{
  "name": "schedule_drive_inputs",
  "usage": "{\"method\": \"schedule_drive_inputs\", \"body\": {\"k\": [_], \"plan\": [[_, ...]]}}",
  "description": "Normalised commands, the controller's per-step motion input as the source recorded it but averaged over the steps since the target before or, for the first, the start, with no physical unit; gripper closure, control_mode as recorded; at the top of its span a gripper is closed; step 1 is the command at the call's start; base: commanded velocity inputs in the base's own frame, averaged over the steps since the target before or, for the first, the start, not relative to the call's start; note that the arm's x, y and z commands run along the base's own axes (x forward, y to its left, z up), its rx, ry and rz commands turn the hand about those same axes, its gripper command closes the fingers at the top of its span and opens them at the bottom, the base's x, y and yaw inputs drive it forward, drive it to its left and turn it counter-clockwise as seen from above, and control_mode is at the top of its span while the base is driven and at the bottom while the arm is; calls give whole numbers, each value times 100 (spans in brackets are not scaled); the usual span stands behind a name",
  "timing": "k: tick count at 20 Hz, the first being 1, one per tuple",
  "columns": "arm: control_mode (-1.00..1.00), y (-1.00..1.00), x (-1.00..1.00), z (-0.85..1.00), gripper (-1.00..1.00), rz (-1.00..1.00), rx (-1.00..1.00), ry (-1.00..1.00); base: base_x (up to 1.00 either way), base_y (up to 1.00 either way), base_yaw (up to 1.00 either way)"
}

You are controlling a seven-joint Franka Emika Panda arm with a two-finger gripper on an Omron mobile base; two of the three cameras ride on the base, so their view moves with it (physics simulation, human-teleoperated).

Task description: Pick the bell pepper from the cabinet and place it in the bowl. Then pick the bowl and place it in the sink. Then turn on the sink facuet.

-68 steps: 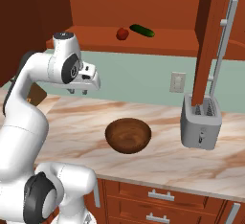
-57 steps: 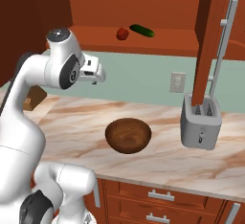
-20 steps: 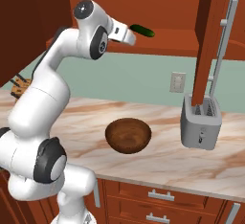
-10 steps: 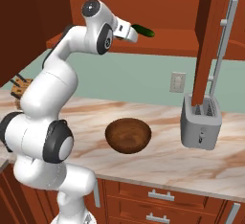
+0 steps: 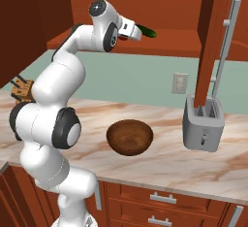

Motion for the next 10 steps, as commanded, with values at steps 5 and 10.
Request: {"method": "schedule_drive_inputs", "body": {"k": [5, 10], "plan": [[-100, 0, -8, -7, 100, 0, 0, -1, 0, 0, 0], [-100, 0, -91, -18, 100, 0, 0, -11, 0, 0, 0]]}}
